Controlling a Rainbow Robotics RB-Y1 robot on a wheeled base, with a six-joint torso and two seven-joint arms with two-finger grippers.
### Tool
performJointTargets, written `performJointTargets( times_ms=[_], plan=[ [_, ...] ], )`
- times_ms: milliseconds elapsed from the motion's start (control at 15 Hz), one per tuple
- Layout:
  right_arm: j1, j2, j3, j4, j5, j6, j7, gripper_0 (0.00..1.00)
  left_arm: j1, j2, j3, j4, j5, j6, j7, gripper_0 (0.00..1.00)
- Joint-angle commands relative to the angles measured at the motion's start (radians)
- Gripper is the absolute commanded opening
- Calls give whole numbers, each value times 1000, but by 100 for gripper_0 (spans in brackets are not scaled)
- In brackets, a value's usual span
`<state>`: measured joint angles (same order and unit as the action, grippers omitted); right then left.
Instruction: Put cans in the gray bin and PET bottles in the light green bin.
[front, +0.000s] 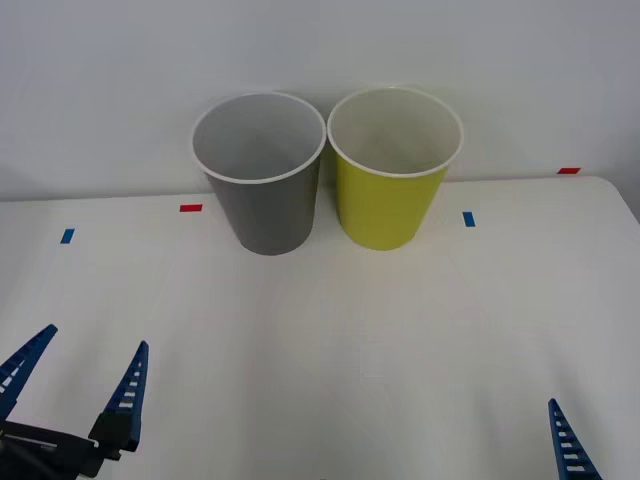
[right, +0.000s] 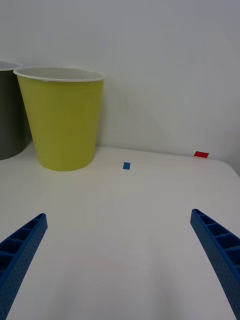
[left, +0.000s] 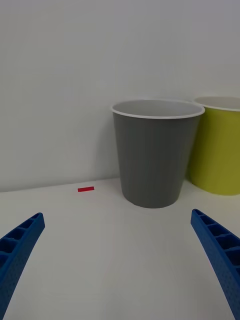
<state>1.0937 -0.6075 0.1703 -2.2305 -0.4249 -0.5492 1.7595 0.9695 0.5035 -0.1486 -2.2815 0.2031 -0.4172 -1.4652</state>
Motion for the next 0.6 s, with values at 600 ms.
performJointTargets(
  times_ms=[600],
  plan=[
    [0,0,0,0,0,0,0,100,271,-62,-5,86,-17,-207,-14,100]
  ],
)
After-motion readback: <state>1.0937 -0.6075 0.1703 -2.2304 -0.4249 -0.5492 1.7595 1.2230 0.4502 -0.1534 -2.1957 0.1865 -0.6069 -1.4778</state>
